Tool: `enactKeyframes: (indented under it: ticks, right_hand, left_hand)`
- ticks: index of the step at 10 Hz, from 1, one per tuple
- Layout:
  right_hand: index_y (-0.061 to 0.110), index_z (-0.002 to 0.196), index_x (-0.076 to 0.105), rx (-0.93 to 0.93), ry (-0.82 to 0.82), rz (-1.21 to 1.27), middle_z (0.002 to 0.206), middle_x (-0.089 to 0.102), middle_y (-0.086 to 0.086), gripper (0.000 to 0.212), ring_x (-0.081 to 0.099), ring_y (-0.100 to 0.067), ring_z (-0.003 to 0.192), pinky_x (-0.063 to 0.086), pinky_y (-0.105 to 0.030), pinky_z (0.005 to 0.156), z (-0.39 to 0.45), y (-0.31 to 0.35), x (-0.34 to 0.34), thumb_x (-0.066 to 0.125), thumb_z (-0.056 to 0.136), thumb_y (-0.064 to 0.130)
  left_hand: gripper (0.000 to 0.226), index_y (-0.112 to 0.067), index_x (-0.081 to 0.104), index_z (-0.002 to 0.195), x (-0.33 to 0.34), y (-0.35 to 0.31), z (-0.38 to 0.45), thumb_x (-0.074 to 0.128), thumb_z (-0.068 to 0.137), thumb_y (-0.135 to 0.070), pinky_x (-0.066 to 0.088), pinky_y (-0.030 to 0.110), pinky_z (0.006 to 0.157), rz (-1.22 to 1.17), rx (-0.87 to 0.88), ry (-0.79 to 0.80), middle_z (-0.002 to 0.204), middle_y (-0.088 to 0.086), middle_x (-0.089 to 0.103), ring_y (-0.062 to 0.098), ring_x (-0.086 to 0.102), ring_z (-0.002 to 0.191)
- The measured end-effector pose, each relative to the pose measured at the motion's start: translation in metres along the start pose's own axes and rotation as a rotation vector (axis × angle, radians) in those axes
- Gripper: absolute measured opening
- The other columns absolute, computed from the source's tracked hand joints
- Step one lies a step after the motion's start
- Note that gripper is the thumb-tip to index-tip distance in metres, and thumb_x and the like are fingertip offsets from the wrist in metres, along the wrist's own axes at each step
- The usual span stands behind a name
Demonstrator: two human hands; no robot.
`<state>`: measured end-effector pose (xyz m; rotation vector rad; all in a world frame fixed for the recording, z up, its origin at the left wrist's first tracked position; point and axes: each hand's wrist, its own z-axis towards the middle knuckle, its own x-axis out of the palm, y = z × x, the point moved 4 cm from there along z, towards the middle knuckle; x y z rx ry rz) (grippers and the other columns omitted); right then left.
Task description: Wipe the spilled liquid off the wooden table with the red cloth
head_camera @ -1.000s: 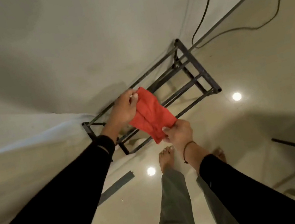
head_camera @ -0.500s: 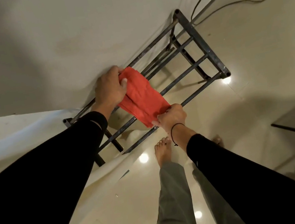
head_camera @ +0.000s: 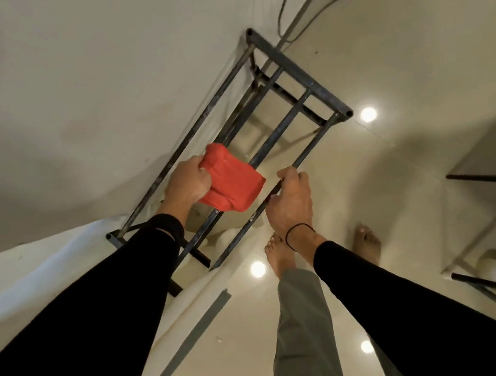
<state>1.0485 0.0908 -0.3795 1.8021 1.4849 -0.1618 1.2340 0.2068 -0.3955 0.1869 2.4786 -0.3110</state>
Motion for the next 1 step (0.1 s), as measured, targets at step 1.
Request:
enactKeyframes:
  ticks: [1]
  right_hand:
    - [0.013, 0.156, 0.052, -0.025, -0.02, -0.031, 0.14, 0.046, 0.0, 0.055, 0.056, -0.022, 0.117, 0.048, -0.029, 0.092, -0.0218, -0.0066, -0.0337, 0.057, 0.106, -0.009]
  left_hand:
    - [0.042, -0.018, 0.054, 0.155, -0.0075, -0.0135, -0.0262, 0.048, 0.115, -0.03, 0.057, 0.054, 0.108, 0.069, -0.029, -0.13, 0.146, 0.012, 0.061, 0.032, 0.067, 0.126]
